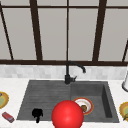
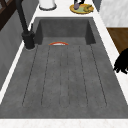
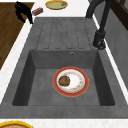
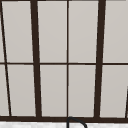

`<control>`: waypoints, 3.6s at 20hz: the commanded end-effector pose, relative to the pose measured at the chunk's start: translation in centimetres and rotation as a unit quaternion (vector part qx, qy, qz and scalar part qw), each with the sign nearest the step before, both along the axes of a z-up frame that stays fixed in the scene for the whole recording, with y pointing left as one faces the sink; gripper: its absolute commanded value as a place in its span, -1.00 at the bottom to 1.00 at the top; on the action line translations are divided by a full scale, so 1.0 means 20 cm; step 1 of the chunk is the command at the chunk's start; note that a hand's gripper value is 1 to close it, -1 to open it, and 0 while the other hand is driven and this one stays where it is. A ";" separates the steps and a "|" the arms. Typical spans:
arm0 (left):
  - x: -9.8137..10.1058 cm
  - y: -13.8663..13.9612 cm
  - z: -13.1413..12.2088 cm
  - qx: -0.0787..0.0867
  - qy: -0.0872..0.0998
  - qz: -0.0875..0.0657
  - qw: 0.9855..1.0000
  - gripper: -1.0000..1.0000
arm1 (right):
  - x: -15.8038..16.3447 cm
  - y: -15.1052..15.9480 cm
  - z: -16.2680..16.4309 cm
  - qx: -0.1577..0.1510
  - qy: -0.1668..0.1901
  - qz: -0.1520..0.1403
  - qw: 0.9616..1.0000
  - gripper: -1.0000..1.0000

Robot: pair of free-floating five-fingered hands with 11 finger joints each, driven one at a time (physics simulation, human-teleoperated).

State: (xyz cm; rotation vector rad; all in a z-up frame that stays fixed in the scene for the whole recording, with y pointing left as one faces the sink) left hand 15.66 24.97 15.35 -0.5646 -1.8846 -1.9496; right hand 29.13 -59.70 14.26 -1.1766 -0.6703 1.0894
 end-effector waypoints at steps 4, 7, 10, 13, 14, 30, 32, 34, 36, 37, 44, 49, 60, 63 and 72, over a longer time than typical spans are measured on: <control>0.00 0.00 0.00 0.000 0.000 0.000 1.000 0.00 | -0.01 0.03 -0.16 -0.006 -0.040 -0.026 0.999 1.00; 0.00 0.00 0.00 0.000 0.000 0.000 1.000 0.00 | 0.05 0.06 -0.18 -0.021 -0.043 -0.066 0.997 1.00; 0.00 0.00 0.00 0.000 0.000 0.000 1.000 0.00 | 0.10 0.07 -0.22 -0.046 -0.078 -0.105 0.990 1.00; 0.00 0.00 0.00 0.000 0.000 0.000 1.000 0.00 | 0.10 0.03 -0.05 -0.061 -0.127 -0.135 0.981 1.00; 0.00 0.00 0.00 0.000 0.000 0.000 1.000 0.00 | 0.11 0.03 0.04 -0.051 -0.121 -0.141 0.981 1.00; 0.00 0.00 0.00 0.000 0.000 0.000 1.000 0.00 | -0.05 0.13 0.24 0.001 -0.064 -0.113 0.992 -1.00; 0.00 0.00 0.00 0.000 0.000 0.000 1.000 0.00 | -0.05 0.18 0.24 -0.006 -0.059 -0.122 0.991 -1.00; 0.00 0.00 0.00 0.000 0.000 0.000 1.000 0.00 | -0.05 0.25 0.25 -0.008 -0.046 -0.135 0.990 -1.00; 0.00 0.00 0.00 0.000 0.000 0.000 1.000 0.00 | -0.06 0.29 0.26 -0.002 -0.028 -0.137 0.990 -1.00; 0.00 0.00 0.00 0.000 0.000 0.000 1.000 0.00 | -0.06 0.32 0.26 -0.001 -0.020 -0.137 0.990 -1.00; 0.00 0.00 0.00 0.000 0.000 0.000 1.000 0.00 | -0.07 0.42 0.26 0.030 0.051 -0.162 0.985 -1.00; 0.00 0.00 0.00 0.000 0.000 0.000 1.000 0.00 | -0.09 0.45 0.28 0.047 0.094 -0.177 0.979 -1.00; 0.00 0.00 0.00 0.000 0.000 0.000 1.000 0.00 | -0.04 0.28 0.17 0.098 0.124 -0.168 0.973 -1.00; 0.00 0.00 0.00 0.000 0.000 0.000 1.000 0.00 | 0.00 0.28 0.18 0.098 0.165 -0.168 0.967 -1.00; 0.00 0.00 0.00 0.000 0.000 0.000 1.000 0.00 | 0.13 0.16 -0.03 0.065 0.156 -0.158 0.973 -1.00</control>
